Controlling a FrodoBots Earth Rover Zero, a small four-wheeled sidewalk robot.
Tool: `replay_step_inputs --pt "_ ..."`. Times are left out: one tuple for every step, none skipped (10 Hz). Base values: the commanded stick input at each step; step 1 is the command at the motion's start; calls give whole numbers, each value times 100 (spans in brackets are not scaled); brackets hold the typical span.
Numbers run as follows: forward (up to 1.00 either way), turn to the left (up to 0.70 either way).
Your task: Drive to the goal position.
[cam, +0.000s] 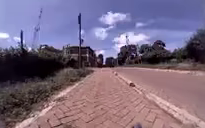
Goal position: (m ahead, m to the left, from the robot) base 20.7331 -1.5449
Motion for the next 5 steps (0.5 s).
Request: replay_step_inputs --pt "100 0" --pt "100 0" --pt "100 0" --pt "100 -1" --pt "100 -2"
